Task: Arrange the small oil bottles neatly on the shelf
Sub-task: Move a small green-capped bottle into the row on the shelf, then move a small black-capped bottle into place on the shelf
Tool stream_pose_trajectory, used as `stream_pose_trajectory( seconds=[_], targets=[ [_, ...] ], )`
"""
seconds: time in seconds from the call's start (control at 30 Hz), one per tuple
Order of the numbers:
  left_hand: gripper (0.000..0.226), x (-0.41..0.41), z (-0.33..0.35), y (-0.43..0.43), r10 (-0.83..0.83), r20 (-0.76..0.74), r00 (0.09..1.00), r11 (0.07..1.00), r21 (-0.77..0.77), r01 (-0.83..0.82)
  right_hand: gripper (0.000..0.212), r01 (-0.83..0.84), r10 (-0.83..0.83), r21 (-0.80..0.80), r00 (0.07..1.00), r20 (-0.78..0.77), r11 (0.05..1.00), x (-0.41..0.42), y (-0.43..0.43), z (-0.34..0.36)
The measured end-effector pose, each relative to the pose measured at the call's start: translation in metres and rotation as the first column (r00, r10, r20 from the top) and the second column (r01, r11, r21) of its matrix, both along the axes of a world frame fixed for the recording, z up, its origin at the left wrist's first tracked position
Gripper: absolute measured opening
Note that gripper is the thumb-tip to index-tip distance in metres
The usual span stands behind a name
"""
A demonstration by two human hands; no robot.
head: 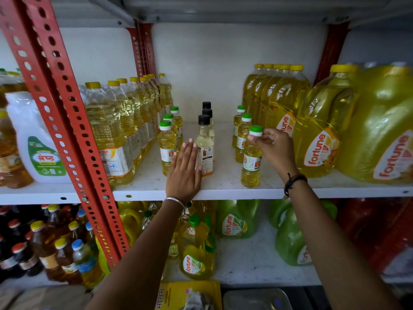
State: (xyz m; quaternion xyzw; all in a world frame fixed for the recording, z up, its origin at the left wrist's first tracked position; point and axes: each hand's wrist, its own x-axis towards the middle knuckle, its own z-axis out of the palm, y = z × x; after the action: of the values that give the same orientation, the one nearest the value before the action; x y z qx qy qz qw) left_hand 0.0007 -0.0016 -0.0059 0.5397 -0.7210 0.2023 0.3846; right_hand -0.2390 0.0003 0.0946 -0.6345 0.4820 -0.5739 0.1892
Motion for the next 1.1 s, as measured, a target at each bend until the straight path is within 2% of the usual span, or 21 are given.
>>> stream_pose_trajectory(
  seconds=[0.43, 0.53, 0.6, 0.67, 0.73, 0.8, 0.97, 1.1],
  targets=[
    [0.059, 0.0, 0.001, 0.001, 0.013, 0.004, 1.0, 1.0, 0.027, -0.013, 0.036, 0.001, 0.0, -0.008, 0.999, 0.047, 1.0, 0.001, 0.013, -0.006],
    [0.06, 0.001, 0.0, 0.003, 0.001, -0.004, 1.0, 1.0, 0.019, -0.001, 0.046, 0.081, -0.081, -0.012, 0.996, 0.033, 0.997, 0.004, 0.018, -0.01],
    [0.06, 0.006, -0.002, 0.006, 0.005, -0.01, 1.0, 1.0, 0.011, -0.005, 0.05, 0.195, -0.191, -0.129, 0.981, 0.045, 0.972, 0.007, 0.024, -0.01],
    [0.06, 0.014, -0.004, 0.011, 0.033, -0.019, 0.999, 0.999, -0.005, -0.033, 0.043, 0.259, -0.233, -0.309, 0.965, 0.118, 0.915, 0.015, 0.031, -0.006],
    [0.06, 0.026, 0.0, 0.014, 0.061, -0.032, 0.998, 0.998, -0.028, -0.062, 0.034, 0.245, -0.191, -0.406, 0.967, 0.168, 0.88, 0.029, 0.037, -0.002],
    [0.06, 0.038, 0.007, 0.015, 0.072, -0.04, 0.997, 0.996, -0.045, -0.074, 0.028, 0.174, -0.114, -0.429, 0.98, 0.162, 0.886, 0.047, 0.037, -0.001],
    [0.06, 0.062, 0.01, 0.01, 0.091, -0.048, 0.995, 0.995, -0.038, -0.093, 0.024, 0.0, 0.028, -0.334, 0.997, 0.078, 0.943, 0.089, 0.016, -0.005],
    [0.061, 0.065, 0.007, 0.008, 0.076, -0.06, 0.995, 0.997, -0.022, -0.078, 0.037, -0.104, 0.11, -0.1, 0.992, 0.055, 0.99, 0.112, -0.009, -0.004]
  ],
)
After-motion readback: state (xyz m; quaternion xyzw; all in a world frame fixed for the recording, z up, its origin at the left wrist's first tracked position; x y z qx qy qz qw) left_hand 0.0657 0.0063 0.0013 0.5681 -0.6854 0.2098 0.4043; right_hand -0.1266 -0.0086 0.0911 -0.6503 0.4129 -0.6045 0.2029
